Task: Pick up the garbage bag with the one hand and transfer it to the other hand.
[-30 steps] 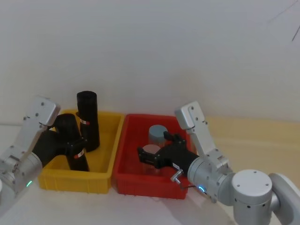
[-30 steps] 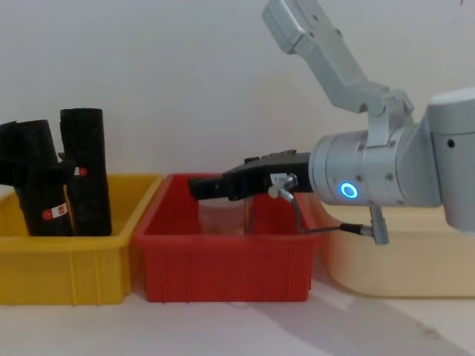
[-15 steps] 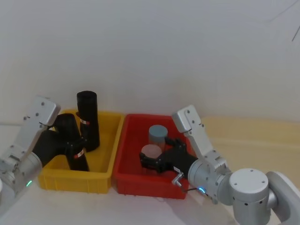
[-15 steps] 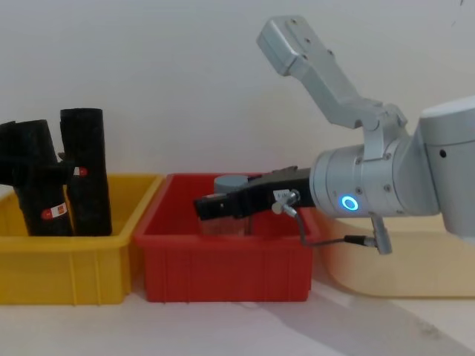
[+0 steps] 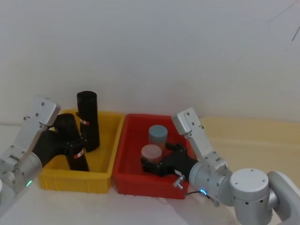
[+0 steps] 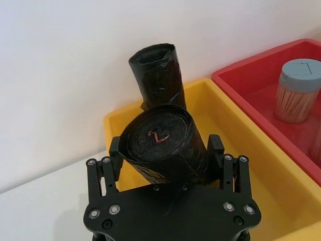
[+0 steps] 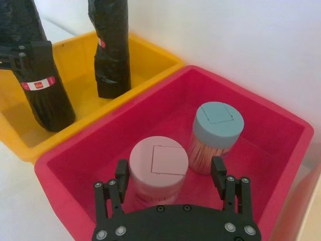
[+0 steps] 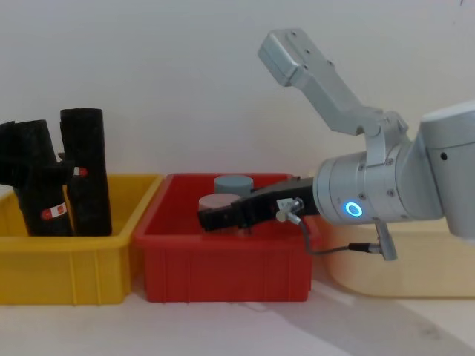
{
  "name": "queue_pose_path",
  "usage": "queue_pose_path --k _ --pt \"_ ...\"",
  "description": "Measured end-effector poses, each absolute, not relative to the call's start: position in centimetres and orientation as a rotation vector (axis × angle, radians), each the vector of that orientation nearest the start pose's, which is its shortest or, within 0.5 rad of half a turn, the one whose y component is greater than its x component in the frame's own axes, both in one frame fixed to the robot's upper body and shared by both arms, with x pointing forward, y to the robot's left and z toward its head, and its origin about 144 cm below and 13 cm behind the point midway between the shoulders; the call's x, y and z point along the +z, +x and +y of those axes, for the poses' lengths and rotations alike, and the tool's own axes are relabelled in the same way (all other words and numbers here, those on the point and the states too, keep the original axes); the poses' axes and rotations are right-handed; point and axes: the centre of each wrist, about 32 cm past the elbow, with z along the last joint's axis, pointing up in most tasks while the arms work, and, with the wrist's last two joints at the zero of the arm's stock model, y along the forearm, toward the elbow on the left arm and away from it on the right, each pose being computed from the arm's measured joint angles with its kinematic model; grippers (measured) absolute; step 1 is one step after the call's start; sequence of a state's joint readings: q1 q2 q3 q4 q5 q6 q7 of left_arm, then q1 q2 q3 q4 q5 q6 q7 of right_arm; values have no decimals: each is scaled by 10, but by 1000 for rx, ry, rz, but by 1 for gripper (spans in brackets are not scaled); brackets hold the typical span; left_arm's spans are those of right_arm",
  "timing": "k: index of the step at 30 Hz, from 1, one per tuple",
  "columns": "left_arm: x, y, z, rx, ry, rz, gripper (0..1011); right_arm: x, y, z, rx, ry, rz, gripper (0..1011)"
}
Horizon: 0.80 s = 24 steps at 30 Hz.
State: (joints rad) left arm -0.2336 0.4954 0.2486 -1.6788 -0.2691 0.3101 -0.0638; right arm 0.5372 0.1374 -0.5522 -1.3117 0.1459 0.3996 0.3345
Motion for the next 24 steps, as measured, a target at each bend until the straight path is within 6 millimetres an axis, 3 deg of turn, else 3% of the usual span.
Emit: queue_pose_path --k 24 --pt "1248 503 283 1292 267 -149 989 1229 570 -112 -787 -321 50 997"
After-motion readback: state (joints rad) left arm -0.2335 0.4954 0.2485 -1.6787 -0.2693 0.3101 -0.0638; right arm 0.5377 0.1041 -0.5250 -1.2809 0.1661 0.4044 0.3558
